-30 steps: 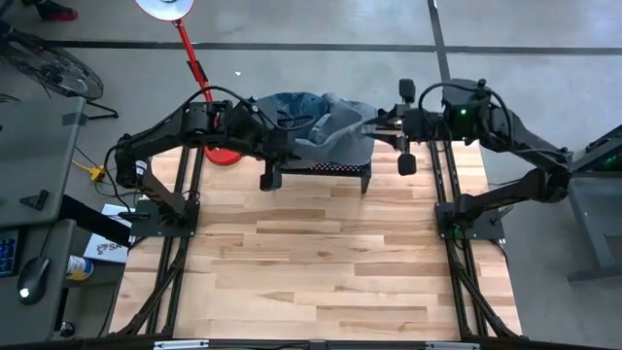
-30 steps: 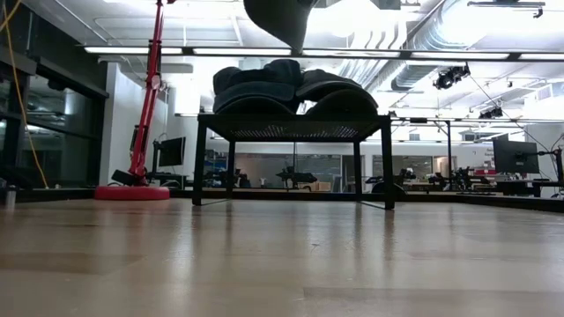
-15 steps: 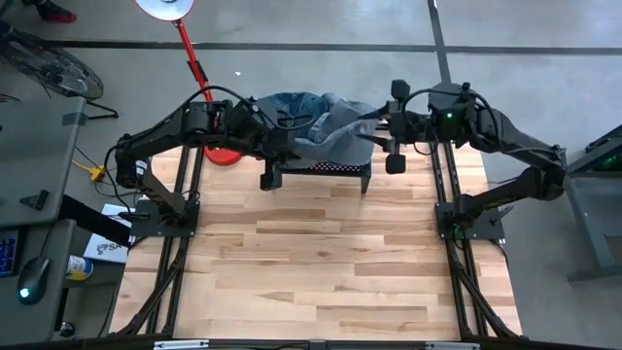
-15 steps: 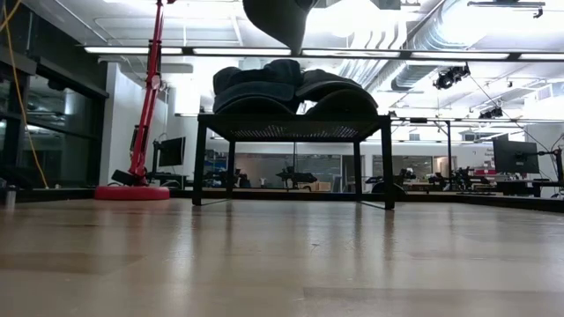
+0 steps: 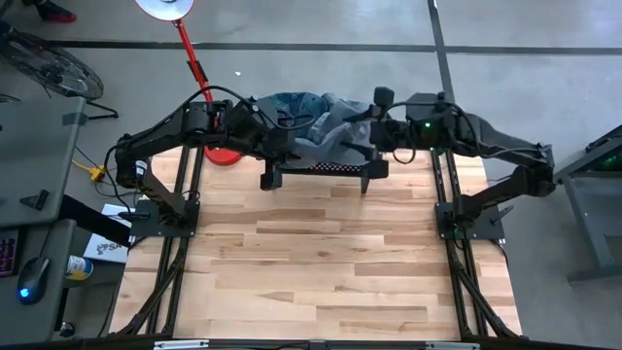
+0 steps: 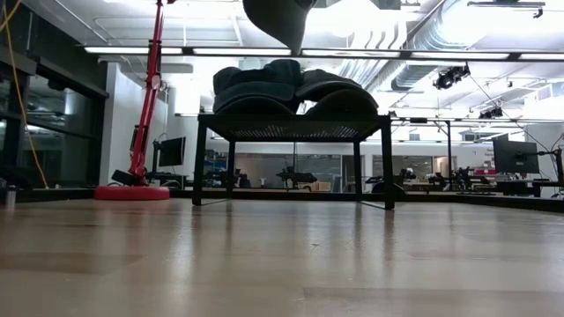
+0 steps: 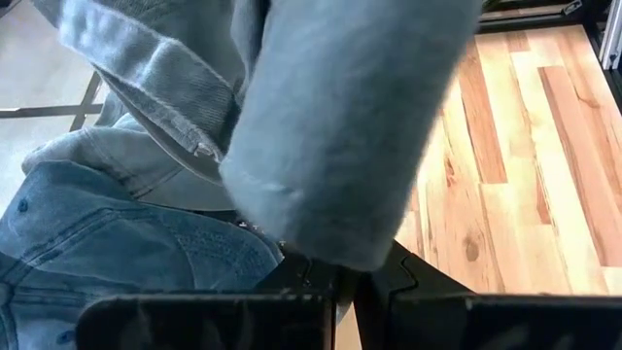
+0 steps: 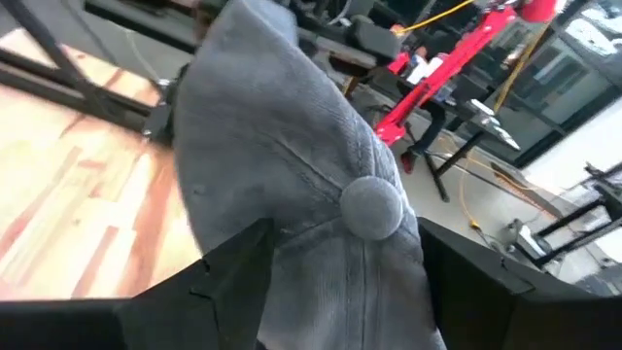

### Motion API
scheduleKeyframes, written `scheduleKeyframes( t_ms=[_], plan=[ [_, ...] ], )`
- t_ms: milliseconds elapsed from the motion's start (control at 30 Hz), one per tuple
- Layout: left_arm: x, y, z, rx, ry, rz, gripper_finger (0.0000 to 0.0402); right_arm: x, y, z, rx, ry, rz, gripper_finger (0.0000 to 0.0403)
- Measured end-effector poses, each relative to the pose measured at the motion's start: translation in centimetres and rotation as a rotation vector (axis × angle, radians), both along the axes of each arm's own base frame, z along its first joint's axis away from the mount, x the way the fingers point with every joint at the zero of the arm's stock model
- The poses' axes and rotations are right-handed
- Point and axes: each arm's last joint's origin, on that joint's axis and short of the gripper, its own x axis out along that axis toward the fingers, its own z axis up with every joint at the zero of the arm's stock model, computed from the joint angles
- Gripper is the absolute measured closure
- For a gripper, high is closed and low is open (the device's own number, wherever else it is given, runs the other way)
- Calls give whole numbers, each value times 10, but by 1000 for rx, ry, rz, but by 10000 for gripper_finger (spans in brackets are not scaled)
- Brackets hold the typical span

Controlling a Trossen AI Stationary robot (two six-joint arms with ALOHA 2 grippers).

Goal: Pick & Place hat
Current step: Stack the gray cap on top of the gray cap on the shelf

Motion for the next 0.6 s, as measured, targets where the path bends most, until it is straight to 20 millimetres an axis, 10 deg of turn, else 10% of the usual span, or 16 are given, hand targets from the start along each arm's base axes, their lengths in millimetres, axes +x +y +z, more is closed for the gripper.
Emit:
scheduleKeyframes(
  t_ms=[267,600],
  plan=[
    [0,0,0,-12,1,10,396,-4,-1,5,-10,-31,-52,204],
    [0,0,0,-15,-3,12,395,-13,1,13,27,-89,-32,373]
  ],
)
